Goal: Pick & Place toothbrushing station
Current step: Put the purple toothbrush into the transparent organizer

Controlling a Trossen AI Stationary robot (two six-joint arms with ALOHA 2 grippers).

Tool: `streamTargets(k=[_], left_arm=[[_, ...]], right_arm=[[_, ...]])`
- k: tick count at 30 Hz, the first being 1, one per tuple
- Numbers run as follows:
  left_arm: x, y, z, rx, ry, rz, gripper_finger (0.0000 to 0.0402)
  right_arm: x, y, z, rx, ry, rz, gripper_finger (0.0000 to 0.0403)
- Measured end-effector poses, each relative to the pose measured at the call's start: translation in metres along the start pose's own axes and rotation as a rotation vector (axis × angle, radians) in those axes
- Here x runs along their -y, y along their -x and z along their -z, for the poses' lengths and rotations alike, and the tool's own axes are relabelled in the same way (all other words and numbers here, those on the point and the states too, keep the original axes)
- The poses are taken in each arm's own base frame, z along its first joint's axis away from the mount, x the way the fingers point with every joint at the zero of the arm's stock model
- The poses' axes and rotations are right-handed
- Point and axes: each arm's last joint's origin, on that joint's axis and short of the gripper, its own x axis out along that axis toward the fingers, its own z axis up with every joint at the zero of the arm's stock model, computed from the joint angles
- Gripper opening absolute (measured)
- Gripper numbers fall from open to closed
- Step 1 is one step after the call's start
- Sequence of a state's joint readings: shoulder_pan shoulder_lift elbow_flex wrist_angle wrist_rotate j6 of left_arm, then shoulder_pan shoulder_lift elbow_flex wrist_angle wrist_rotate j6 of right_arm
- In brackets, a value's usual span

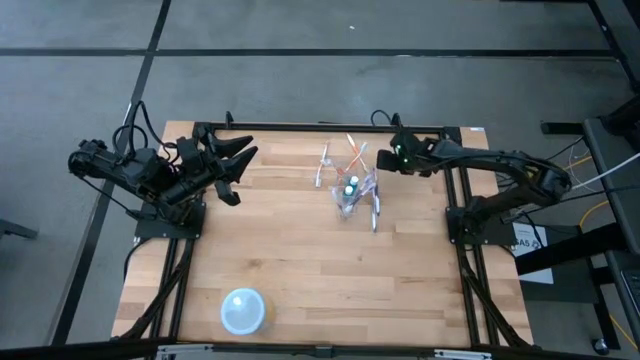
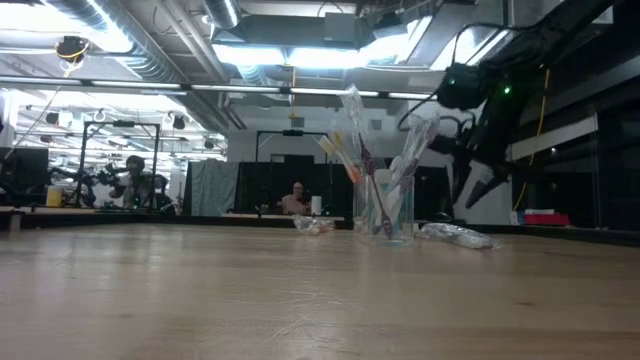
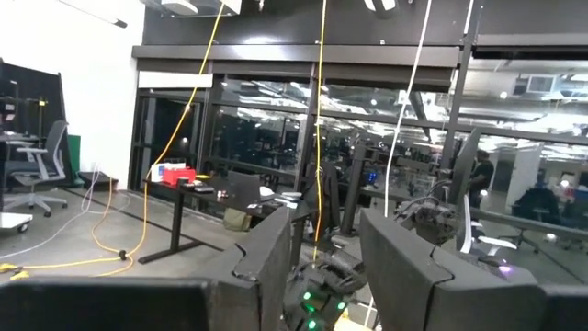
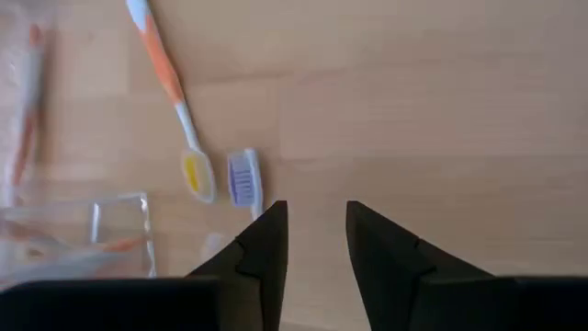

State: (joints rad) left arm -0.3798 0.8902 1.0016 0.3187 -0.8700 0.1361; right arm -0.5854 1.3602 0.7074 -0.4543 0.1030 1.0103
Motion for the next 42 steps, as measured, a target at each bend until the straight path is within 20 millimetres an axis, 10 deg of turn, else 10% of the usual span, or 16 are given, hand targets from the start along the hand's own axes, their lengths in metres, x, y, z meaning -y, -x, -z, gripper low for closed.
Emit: streamTargets(k=[10,42], left_arm=[[0.0,0.0,0.0,0.0,0.0,0.0,0.0127],[0.0,0.0,0.0,-0.001,0.009,0.0,0.0127]], right_arm=[[-0.011,-0.038,0.002,-0.099,0.021,-0.081,0.0112],[-0.013,-0.061,0.001,-0.091,-0.02,-0.079,0.0072]])
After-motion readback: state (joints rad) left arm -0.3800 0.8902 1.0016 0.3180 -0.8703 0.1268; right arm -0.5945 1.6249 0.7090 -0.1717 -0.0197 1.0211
